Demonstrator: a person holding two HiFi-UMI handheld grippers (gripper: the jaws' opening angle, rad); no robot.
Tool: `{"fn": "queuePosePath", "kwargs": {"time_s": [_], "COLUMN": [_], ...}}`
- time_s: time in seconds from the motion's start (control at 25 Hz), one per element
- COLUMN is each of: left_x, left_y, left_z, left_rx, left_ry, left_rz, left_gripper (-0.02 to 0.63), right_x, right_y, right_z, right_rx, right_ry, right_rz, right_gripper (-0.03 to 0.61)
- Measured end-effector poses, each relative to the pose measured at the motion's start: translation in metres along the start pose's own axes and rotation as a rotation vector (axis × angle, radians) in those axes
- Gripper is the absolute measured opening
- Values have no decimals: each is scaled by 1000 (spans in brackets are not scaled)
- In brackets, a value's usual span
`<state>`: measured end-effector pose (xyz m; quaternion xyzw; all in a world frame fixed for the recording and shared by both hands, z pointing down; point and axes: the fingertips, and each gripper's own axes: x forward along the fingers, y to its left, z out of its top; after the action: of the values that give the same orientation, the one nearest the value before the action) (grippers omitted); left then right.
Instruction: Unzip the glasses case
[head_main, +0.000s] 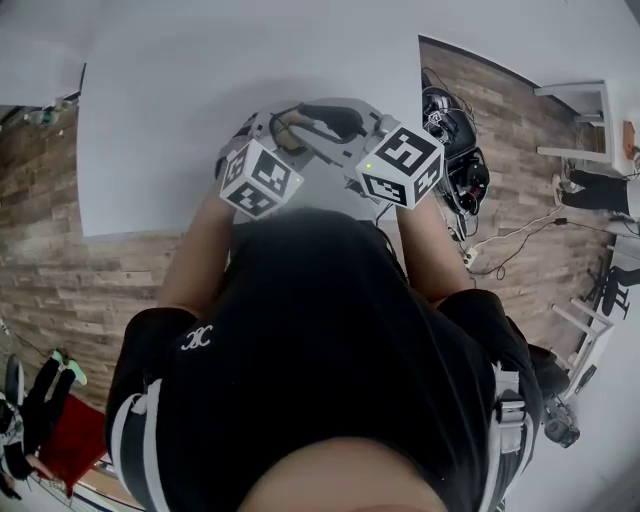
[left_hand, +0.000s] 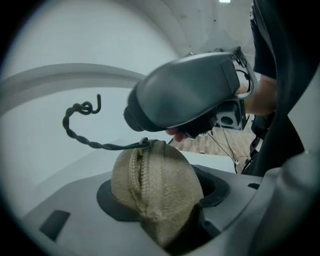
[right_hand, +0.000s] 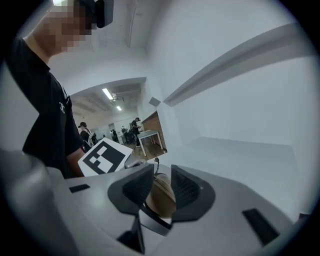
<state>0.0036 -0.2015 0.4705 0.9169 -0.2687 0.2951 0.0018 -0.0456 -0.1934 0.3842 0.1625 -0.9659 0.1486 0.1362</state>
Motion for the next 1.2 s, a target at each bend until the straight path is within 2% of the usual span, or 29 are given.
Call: {"fn": "queuePosePath", "kwargs": {"time_s": [0.12,0.4,0.64,0.76,0.92,1.08,1.2], "left_x": [3,10,10,9,10,9,8], "left_y": [-8,-23,-24,-24,-25,-27,-27], "left_z": [-4,-10,-13,-15,-17,-16,-11], "left_rx": [55,73,97,92,58,-30,-73], "left_ry": [45,86,99,105,105,84,63], "left_rz": [-3,-68,-72,-78,-92,-123,-129], "left_gripper": [290,290,290,290,290,290,290], "right_x": [2,9,18,20,22,23,19], "right_y": [3,12,4,5,9,11,9], "right_z": [0,-1,-14,-17,-17,-14,-7], "right_rx": [14,3,-19,-30,-84,-141,-137], "right_ry": [-3,17,89,103,95,81,30], "right_rz": [21,62,18,25,14,-26,-54], "right_gripper": [106,106,106,97,58,25,20]}}
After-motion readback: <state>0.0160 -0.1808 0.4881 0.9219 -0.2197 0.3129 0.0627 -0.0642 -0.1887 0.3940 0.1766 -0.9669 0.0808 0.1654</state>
